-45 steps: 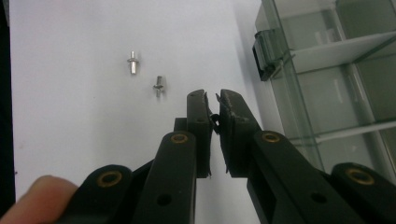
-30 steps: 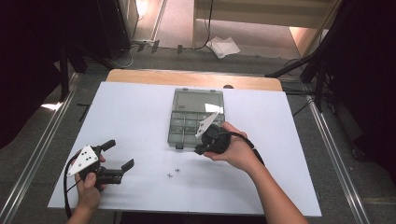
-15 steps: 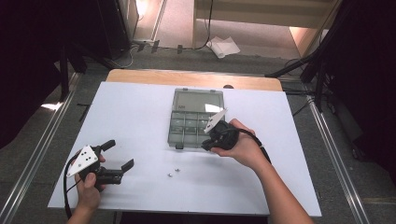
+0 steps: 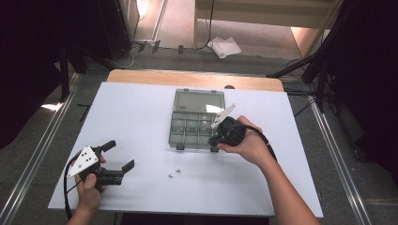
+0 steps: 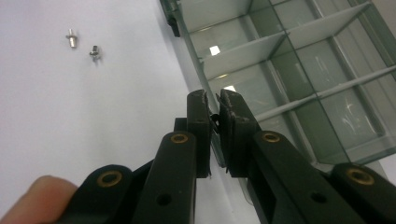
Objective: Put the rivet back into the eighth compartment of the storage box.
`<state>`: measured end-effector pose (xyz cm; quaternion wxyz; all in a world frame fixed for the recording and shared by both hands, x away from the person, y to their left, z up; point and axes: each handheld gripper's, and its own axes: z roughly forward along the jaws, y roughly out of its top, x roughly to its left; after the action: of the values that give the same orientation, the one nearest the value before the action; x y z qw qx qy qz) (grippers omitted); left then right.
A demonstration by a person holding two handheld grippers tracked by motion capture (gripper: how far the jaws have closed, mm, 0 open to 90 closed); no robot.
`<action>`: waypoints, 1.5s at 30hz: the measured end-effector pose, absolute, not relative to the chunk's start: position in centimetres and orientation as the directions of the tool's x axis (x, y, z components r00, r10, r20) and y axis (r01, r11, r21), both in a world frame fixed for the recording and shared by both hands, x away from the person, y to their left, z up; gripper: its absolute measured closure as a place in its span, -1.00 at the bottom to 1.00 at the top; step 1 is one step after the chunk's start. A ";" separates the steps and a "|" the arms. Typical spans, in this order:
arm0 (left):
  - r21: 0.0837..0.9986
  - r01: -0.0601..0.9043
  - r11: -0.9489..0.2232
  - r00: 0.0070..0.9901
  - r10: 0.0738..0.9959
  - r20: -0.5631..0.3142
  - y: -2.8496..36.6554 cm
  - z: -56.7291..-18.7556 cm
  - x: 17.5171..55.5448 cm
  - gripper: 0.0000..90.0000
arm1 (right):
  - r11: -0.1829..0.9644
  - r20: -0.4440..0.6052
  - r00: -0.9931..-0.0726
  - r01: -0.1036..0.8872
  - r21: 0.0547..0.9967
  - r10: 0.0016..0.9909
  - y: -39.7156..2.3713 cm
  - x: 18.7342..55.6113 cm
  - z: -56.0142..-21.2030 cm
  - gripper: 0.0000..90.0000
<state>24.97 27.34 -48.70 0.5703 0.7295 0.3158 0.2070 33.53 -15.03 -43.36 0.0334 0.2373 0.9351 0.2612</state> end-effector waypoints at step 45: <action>0.962 0.229 -0.146 0.713 0.698 -0.064 27.4 -48.7 25.0 -1.00 | 0.697 0.035 -0.809 0.527 0.486 0.587 -17.3 35.5 -44.6 0.58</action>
<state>25.02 27.40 -48.72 0.5708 0.7285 0.3182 0.2054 35.47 -17.33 -44.57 0.0614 0.3029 0.9192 0.2440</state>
